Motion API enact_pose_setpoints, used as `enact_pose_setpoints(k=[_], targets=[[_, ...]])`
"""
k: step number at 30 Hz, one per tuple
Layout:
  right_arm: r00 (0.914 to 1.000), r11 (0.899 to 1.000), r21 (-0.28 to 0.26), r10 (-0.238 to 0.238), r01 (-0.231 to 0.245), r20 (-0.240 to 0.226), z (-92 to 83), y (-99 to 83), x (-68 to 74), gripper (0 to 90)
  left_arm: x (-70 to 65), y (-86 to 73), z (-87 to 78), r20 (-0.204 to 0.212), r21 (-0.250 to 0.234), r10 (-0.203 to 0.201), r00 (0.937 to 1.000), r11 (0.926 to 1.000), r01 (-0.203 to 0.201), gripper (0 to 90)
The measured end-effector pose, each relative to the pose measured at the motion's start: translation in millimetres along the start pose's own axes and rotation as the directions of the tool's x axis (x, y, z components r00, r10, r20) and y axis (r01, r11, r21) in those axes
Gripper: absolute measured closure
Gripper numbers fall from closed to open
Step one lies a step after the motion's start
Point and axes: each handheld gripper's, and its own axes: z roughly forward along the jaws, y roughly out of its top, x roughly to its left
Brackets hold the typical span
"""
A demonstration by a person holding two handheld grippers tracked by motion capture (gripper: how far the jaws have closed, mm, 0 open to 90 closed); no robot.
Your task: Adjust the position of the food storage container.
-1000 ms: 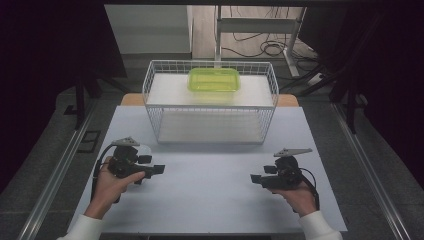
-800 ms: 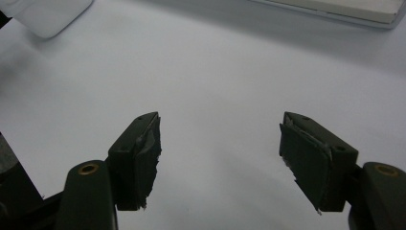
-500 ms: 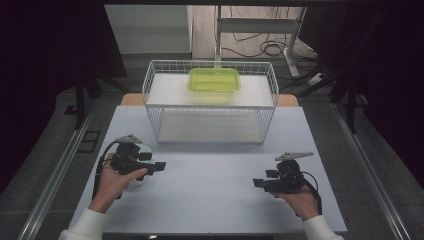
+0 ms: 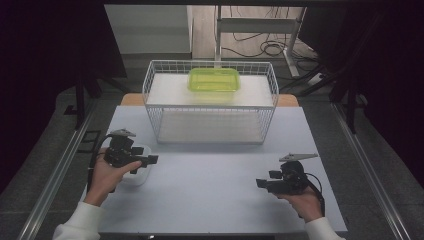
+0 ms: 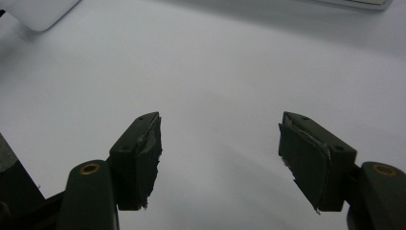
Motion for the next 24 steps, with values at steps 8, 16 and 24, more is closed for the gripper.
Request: enact_pose_setpoints(k=[8, 16, 24], targets=[[1.0000, 1.000, 0.006, -0.003, 0.003, 0.003, 2.3, 2.1, 0.2, 30.3, 18.4, 2.5, -11.0, -0.055, 0.000, -0.044, 0.9975, 0.9991, 0.044, 27.6], [0.9999, 1.000, 0.003, -0.001, 0.001, 0.013, 2.7, 1.9, -0.2, 29.1, 50.9, 0.8, -20.5, -0.108, -0.007, -0.085, 0.9904, 0.9963, 0.085, 46.4], [0.9998, 1.000, 0.006, -0.001, 0.001, 0.019, 4.4, 2.8, -0.3, 29.0, 77.6, -2.1, -27.6, -0.174, 0.017, -0.136, 0.9754, 0.9899, 0.141, 61.5]])
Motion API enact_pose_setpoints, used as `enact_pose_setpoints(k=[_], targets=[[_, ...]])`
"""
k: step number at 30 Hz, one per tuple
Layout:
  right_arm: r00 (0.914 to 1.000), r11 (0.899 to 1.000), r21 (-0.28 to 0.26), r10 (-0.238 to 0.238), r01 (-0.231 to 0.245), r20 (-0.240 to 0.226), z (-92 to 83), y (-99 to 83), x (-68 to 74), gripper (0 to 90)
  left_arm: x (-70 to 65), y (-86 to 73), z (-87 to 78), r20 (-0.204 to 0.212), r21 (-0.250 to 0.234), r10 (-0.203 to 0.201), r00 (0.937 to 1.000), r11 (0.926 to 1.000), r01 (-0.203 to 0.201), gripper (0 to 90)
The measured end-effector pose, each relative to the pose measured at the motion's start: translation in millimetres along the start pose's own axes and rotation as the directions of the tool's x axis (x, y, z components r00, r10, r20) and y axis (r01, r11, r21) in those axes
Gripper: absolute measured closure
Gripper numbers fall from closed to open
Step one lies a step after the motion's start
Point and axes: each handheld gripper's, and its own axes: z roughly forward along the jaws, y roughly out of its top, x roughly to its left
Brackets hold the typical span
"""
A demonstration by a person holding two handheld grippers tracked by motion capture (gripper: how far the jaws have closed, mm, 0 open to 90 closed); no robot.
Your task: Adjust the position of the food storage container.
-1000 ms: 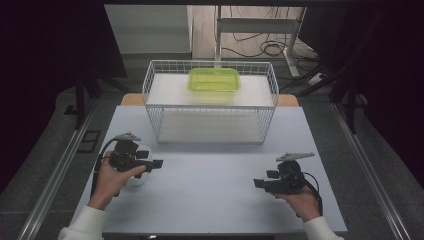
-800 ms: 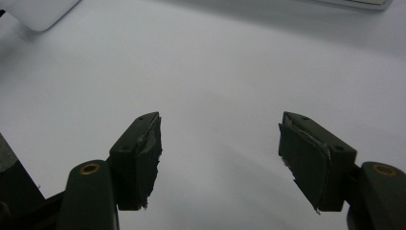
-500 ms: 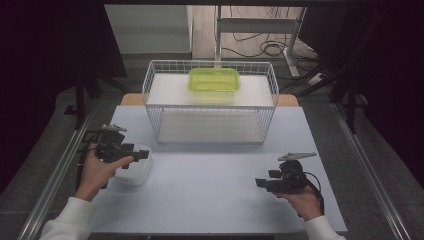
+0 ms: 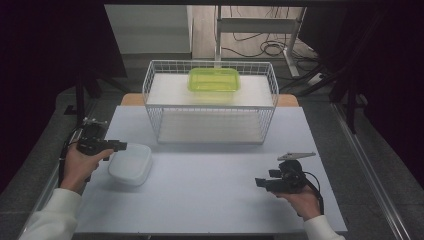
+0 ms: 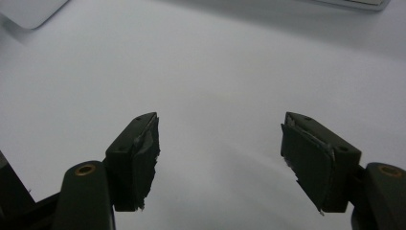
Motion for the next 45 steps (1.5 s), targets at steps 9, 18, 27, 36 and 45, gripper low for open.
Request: enact_pose_setpoints(k=[9, 18, 27, 36, 45], targets=[[1.0000, 1.000, 0.007, 0.004, -0.004, 0.006, 0.9, -1.2, -0.1, 28.9, 20.3, -9.2, -1.6, -0.021, 0.013, -0.038, 0.9990, 0.9992, 0.039, 74.9], [0.9999, 1.000, 0.016, 0.002, -0.002, -0.014, 3.1, 1.4, 2.7, 28.6, 30.6, -12.7, 6.0, -0.044, 0.077, -0.028, 0.9986, 0.9965, 0.031, 89.3], [1.0000, 1.000, 0.019, 0.002, -0.002, -0.004, 4.5, 1.6, 3.1, 28.5, 34.6, -9.2, 14.1, -0.062, 0.095, -0.036, 0.9974, 0.9945, 0.042, 89.7], [1.0000, 1.000, 0.028, 0.006, -0.006, -0.002, 5.9, 1.1, 3.1, 28.4, 31.2, 1.3, 31.6, -0.053, 0.152, -0.018, 0.9984, 0.9880, 0.026, 89.7], [0.9999, 0.999, 0.030, 0.013, -0.013, 0.001, 5.6, 0.9, 1.7, 28.3, 22.2, 6.4, 40.9, -0.044, 0.181, 0.026, 0.9987, 0.9833, -0.017, 89.7]])
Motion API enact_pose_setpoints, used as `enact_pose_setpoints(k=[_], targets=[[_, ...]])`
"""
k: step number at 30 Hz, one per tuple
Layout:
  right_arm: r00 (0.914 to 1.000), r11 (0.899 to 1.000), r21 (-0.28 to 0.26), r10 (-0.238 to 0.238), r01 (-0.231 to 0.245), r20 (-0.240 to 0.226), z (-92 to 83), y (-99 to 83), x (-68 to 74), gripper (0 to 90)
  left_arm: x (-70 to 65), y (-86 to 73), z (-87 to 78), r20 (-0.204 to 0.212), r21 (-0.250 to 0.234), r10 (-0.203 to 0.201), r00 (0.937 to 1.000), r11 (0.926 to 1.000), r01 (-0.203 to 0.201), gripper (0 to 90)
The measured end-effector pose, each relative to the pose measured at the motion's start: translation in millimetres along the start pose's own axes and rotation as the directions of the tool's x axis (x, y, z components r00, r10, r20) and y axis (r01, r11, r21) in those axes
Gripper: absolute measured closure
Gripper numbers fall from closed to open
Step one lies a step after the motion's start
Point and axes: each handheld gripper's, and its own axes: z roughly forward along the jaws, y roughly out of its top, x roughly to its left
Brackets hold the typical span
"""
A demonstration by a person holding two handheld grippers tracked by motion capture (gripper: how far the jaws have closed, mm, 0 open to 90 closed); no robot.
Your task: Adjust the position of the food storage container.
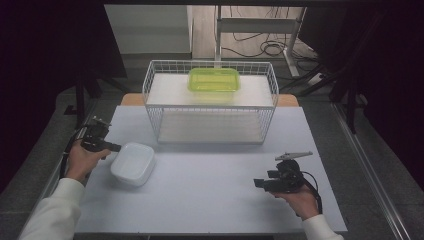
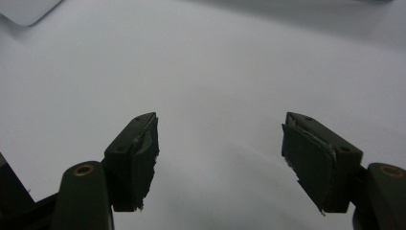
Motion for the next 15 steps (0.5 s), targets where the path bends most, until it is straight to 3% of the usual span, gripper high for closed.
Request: enact_pose_setpoints(k=[3, 8, 11, 12, 13, 15], targets=[[1.0000, 1.000, 0.000, -0.004, 0.004, -0.003, 1.3, 0.3, 0.8, 28.1, -13.2, 4.7, 4.7, 0.006, 0.016, 0.045, 0.9990, 0.9989, -0.045, 89.7], [1.0000, 1.000, 0.004, -0.006, 0.006, -0.004, 1.7, 0.3, 1.5, 28.1, -28.7, 9.5, 12.0, 0.012, 0.022, 0.085, 0.9963, 0.9961, -0.085, 89.7], [1.0000, 1.000, 0.005, -0.005, 0.005, -0.004, 2.2, 0.3, 1.4, 28.1, -46.5, 13.2, 16.0, 0.041, 0.033, 0.140, 0.9892, 0.9893, -0.142, 89.7], [1.0000, 1.000, 0.005, -0.005, 0.005, -0.004, 2.2, 0.3, 1.4, 28.1, -46.5, 13.2, 16.0, 0.041, 0.033, 0.140, 0.9892, 0.9893, -0.142, 89.7], [1.0000, 1.000, 0.007, -0.006, 0.006, -0.006, 2.8, 0.2, 2.0, 28.1, -56.0, 14.7, 19.0, 0.066, 0.036, 0.165, 0.9840, 0.9851, -0.168, 89.7], [0.9999, 1.000, 0.008, -0.007, 0.007, -0.008, 3.1, 0.1, 2.3, 28.1, -61.3, 15.6, 20.4, 0.063, 0.035, 0.175, 0.9825, 0.9835, -0.178, 89.7]])
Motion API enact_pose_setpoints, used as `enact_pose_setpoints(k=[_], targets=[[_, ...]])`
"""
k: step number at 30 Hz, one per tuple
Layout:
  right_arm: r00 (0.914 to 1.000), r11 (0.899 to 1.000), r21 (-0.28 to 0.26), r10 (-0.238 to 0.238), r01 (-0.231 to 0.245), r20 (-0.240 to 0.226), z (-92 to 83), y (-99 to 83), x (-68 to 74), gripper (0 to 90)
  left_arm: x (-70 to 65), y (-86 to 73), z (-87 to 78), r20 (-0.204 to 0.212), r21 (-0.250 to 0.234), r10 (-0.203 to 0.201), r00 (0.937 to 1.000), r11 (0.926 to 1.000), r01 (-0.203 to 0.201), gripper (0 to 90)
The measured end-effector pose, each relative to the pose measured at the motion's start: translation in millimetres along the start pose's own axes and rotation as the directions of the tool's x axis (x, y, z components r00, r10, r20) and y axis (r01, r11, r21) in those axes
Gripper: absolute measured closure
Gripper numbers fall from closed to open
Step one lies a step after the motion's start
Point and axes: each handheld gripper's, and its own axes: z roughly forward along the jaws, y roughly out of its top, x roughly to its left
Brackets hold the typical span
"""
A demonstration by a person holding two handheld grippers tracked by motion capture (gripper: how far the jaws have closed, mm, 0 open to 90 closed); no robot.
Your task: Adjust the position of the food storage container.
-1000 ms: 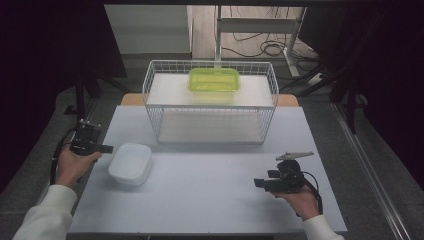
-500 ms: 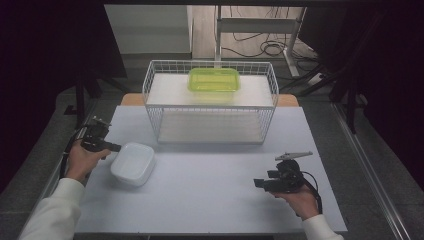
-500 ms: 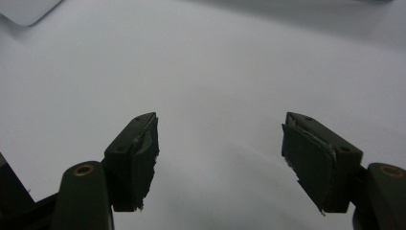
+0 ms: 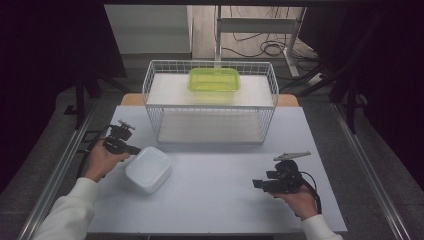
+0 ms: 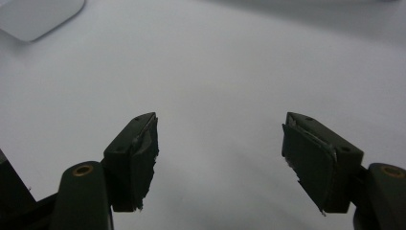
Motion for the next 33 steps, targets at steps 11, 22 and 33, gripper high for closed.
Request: enact_pose_setpoints(k=[11, 22, 33], targets=[[1.0000, 1.000, 0.011, -0.003, 0.003, -0.003, 3.2, -0.4, -0.5, 27.9, -40.0, 14.1, 11.5, 0.027, 0.012, 0.100, 0.9947, 0.9949, -0.100, 89.7], [0.9999, 1.000, 0.027, -0.011, 0.011, -0.006, 6.0, -0.4, 0.3, 27.9, -67.5, 23.0, 20.7, 0.069, 0.004, 0.147, 0.9867, 0.9890, -0.148, 89.7], [1.0000, 1.000, 0.023, -0.003, 0.004, -0.007, 4.2, -2.0, -1.6, 27.9, -55.8, 22.2, 0.6, 0.015, -0.049, 0.104, 0.9944, 0.9934, -0.103, 89.8]])
